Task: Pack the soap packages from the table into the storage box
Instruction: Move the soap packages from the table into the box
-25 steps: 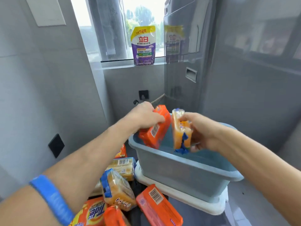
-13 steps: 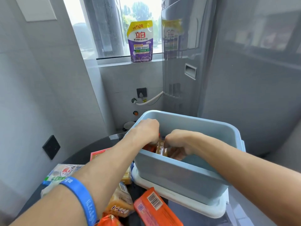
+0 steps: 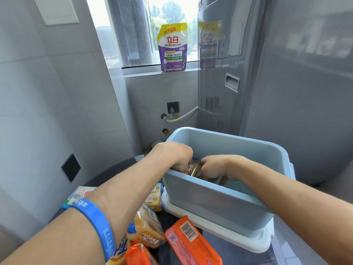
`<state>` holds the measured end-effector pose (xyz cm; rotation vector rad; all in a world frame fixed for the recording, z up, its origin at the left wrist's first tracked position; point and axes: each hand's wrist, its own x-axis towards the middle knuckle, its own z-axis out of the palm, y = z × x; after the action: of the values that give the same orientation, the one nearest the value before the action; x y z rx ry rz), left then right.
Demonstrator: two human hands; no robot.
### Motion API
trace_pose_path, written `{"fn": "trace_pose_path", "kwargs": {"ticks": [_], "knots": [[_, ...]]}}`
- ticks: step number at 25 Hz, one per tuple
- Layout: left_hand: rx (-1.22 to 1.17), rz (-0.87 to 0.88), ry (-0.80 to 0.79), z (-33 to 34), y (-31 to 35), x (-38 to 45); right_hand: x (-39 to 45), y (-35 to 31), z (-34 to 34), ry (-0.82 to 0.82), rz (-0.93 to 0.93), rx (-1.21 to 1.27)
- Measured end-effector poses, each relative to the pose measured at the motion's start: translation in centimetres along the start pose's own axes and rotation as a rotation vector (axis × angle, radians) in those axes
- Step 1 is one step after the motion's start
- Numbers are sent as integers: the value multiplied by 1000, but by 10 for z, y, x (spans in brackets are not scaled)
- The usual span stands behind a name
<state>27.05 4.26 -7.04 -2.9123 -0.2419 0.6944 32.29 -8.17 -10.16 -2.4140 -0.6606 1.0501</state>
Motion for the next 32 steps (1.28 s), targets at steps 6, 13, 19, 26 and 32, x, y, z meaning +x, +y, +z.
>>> {"fn": "trace_pose_path", "kwargs": {"ticks": [6,13,19,26,32], "knots": [[-312,87,352,6,-12,-69,-29,-25,-1,239,-74,-179],[-557,77,680,62,-14,-194,-125,-26,44,873,-539,146],[-534,10,402,129,10,-218,-135,14,151,742,-411,-33],[-548,-60,359,159,13,-204,-94,47,169,463,-198,-383],[-1045,-81,418,151,5,-204,-86,40,171,523,-168,-334]]}}
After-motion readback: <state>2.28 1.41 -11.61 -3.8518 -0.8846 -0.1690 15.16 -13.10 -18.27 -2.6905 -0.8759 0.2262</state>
